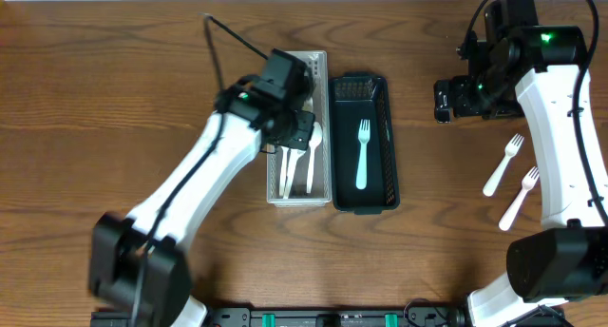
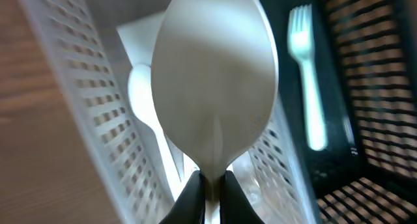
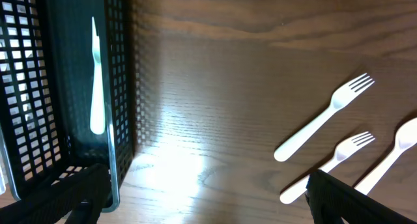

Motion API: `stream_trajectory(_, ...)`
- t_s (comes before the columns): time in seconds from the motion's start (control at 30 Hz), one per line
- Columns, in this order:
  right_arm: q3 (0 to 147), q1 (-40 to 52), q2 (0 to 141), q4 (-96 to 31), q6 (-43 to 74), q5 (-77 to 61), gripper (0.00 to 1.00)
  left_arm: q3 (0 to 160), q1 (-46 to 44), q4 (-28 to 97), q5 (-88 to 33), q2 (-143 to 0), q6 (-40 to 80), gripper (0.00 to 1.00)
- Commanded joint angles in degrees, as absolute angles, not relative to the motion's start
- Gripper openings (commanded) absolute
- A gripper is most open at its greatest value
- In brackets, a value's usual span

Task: Pack container
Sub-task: 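Carry spoon over white basket and release it with left gripper, then retract left arm and grasp a white fork with right gripper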

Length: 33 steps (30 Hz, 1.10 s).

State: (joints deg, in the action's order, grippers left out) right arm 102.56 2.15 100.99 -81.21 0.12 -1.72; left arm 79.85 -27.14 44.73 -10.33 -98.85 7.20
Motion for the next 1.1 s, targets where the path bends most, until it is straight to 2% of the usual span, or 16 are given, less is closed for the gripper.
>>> stream_trajectory(0.0, 102.91, 1.67, 101.27, -81.49, -0.69, -1.54, 0.99, 79.85, -27.07, 44.66, -9.87, -101.91, 9.52, 0.05)
stream_trajectory(0.03, 102.91, 1.67, 101.27, -81.54, -0.69, -1.54, 0.99, 79.85, -26.92, 44.64, -9.87, -102.24, 9.5, 0.14)
stream_trajectory(0.07, 102.91, 1.67, 101.27, -81.54, -0.69, -1.54, 0.99, 79.88, -26.79, 44.66, -9.85, -102.24, 9.47, 0.36)
stream_trajectory(0.1, 102.91, 1.67, 101.27, -81.52, -0.69, -1.54, 0.99, 80.03, -26.65, 44.77, -9.87, -101.93, 9.21, 0.53)
stream_trajectory(0.2, 102.91, 1.67, 101.27, -81.52, -0.69, -1.54, 0.99, 82.13, -26.04, 46.61, -9.72, -99.79, 6.87, 0.71)
stream_trajectory(0.3, 102.91, 1.67, 101.27, -81.45, -0.71, -1.52, 0.99, 85.89, -25.02, 49.39, -7.88, -96.27, 6.87, 0.99)
stream_trajectory(0.47, 102.91, 1.69, 101.25, -80.51, -0.64, -2.04, 0.99, 89.49, -20.88, 53.78, 1.65, -87.57, 6.92, 0.98)
stream_trajectory(0.57, 102.91, 1.56, 101.25, -78.65, 1.69, -0.91, 0.99, 89.49, -14.59, 54.41, 2.42, -82.91, 7.03, 0.98)
stream_trajectory(0.7, 102.91, -1.06, 101.32, -75.85, 18.5, 7.6, 0.99, 89.49, -3.09, 56.38, 1.96, -80.01, 10.37, 0.98)
stream_trajectory(0.8, 102.85, -4.78, 102.08, -73.84, 21.96, 7.42, 0.99, 89.49, 3.68, 59.16, 1.91, -80.05, 11.97, 0.98)
stream_trajectory(0.93, 102.04, -9.8, 105.93, -74.08, 22.26, 7.25, 0.99, 89.47, 7.73, 61.14, 1.67, -80.49, 11.51, 0.98)
stream_trajectory(1.07, 101.25, -12.8, 111.66, -75.02, 22.28, 7.07, 0.99, 89.47, 8.08, 61.23, 1.56, -80.49, 10.13, 0.98)
